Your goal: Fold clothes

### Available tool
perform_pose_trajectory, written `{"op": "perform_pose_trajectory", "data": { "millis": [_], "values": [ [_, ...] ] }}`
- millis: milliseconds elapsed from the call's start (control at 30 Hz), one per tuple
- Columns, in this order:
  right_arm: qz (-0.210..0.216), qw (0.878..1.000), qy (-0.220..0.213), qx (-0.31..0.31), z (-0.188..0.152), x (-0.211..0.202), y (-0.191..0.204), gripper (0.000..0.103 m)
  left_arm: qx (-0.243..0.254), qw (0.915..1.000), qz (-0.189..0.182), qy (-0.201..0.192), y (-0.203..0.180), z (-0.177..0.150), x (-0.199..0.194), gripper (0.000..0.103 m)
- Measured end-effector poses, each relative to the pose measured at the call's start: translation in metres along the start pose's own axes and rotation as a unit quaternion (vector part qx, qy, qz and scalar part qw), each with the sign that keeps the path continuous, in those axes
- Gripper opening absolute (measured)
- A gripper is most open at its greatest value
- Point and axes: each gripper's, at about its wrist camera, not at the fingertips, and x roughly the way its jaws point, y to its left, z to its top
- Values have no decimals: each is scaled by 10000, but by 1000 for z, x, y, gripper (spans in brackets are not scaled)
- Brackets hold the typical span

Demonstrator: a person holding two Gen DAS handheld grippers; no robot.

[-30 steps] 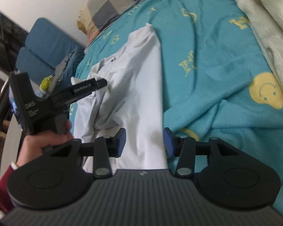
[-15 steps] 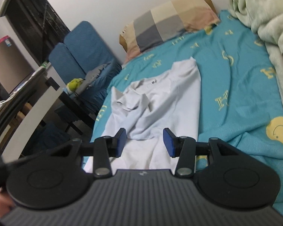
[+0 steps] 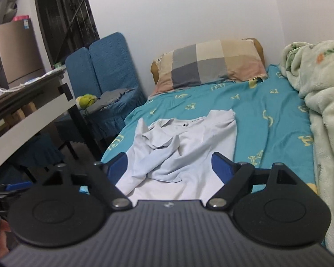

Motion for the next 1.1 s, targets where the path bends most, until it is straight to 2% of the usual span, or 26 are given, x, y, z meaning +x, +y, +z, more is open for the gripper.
{"op": "perform_pose_trajectory", "data": {
  "millis": [133, 300, 400, 500, 600, 700, 733, 767, 800, 867, 1000, 1100],
  "values": [
    [110, 9993, 243, -276, 12, 33, 19, 84, 26, 10000, 77, 0, 13, 1, 2, 102],
    [417, 9937, 247, -1013, 26, 95, 56, 83, -54, 9997, 200, 96, 34, -5, 24, 102],
    [327, 9900, 413, -1306, 28, 149, 76, 77, -104, 9994, 292, 136, 47, -11, 39, 102],
    [161, 9874, 691, -1416, 30, 210, 80, 74, -86, 9993, 335, 159, 57, -15, 54, 102],
    [18, 9799, 860, -1801, 27, 262, 88, 68, -164, 9992, 288, 222, 66, -18, 69, 102],
    [-273, 9734, 1084, -2000, 24, 301, 90, 55, -241, 9990, 240, 283, 74, -20, 84, 102],
    [-369, 9718, 1148, -2028, 23, 311, 90, 43, -256, 9990, 227, 291, 76, -21, 86, 102],
    [-454, 9708, 1165, -2049, 23, 317, 88, 35, -282, 9989, 222, 300, 78, -22, 87, 102],
    [-505, 9712, 1129, -2036, 25, 320, 85, 32, -310, 9988, 216, 312, 80, -22, 89, 102],
    [-561, 9752, 976, -1908, 33, 321, 77, 11, -403, 9984, 171, 366, 83, -24, 91, 102],
    [-702, 9846, 588, -1486, 52, 315, 53, 6, -513, 9980, 141, 327, 84, -24, 88, 102],
    [-974, 9891, 392, -1034, 68, 314, 26, 5, -531, 9981, 153, 285, 83, -23, 85, 102]
  ]
}}
